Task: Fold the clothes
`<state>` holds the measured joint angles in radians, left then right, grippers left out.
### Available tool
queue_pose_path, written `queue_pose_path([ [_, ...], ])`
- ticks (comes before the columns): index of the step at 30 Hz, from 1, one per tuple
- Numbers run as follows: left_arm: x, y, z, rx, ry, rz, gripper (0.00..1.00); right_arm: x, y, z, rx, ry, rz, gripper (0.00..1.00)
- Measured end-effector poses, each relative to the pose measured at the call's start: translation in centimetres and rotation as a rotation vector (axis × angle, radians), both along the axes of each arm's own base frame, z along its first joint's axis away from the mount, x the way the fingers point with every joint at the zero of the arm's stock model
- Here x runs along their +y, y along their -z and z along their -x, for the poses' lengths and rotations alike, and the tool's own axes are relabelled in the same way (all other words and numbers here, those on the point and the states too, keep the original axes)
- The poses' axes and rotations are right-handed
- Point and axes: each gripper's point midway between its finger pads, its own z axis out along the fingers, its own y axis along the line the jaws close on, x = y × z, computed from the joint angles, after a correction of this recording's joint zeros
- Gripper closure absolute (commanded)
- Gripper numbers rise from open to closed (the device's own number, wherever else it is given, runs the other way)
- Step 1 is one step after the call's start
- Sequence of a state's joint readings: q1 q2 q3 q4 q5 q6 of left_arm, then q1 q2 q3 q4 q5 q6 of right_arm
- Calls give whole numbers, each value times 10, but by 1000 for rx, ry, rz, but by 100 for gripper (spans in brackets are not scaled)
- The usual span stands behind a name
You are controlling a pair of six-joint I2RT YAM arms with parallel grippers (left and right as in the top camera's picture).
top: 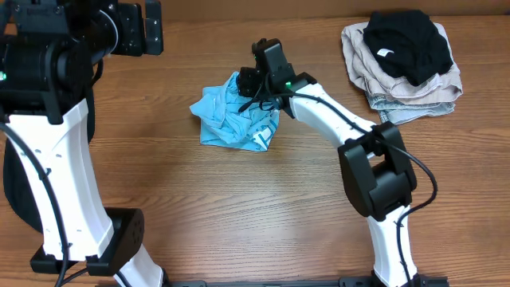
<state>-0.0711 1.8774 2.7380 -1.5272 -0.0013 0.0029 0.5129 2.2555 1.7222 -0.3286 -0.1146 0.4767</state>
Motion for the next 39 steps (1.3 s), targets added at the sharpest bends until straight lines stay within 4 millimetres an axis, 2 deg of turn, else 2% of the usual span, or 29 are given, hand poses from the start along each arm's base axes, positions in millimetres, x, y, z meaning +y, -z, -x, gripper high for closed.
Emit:
queue_pose_path([
  [2,1,5,-3,15,-4,-4,0,5,3,0,-4,-3,-7,51],
  [4,2,9,-6,24,-9,-9,0,11,3,0,-12,-6,-17,57],
  [8,3,11,-7,29,-16,-14,0,17,10,3,-2,-7,-23,82],
  [10,4,11,-7,30,-19,-17,0,19,13,3,5,-4,-25,89],
  [14,5,11,-7,31,-24,-21,0,19,11,2,22,6,-15,95],
  [16,5,11,-7,32,-24,-22,0,21,1,-2,19,9,-16,96],
  [19,5,11,-7,32,-25,-23,0,29,-26,-11,-21,0,-36,96],
  [21,6,11,-7,32,-27,-24,0,40,-49,-16,-64,-15,-59,96],
  [23,6,12,-7,35,-27,-24,0,51,-62,-15,-88,-31,-76,96],
  [24,6,13,-7,38,-27,-25,0,68,-74,-8,-107,-67,-96,95],
  [25,6,13,-7,38,-27,-25,0,74,-76,-4,-108,-81,-101,90],
  [26,6,14,-7,40,-27,-25,0,84,-78,2,-111,-104,-106,71],
  [27,6,14,-7,42,-29,-27,0,94,-79,10,-111,-128,-108,40],
  [28,6,14,-7,42,-30,-27,0,103,-78,19,-104,-148,-109,20],
  [29,6,14,-7,43,-30,-28,0,112,-75,29,-93,-171,-102,4],
  [30,6,14,-7,43,-30,-28,0,118,-72,39,-74,-191,-95,0],
  [32,7,15,-6,46,-32,-30,0,128,-65,56,-42,-225,-78,0],
  [34,7,15,-6,47,-32,-30,0,126,-55,70,12,-242,-41,0],
  [37,7,16,-7,49,-32,-30,0,108,-45,76,87,-229,16,0],
  [39,7,17,-6,51,-32,-30,0,87,-41,76,138,-203,61,0],
])
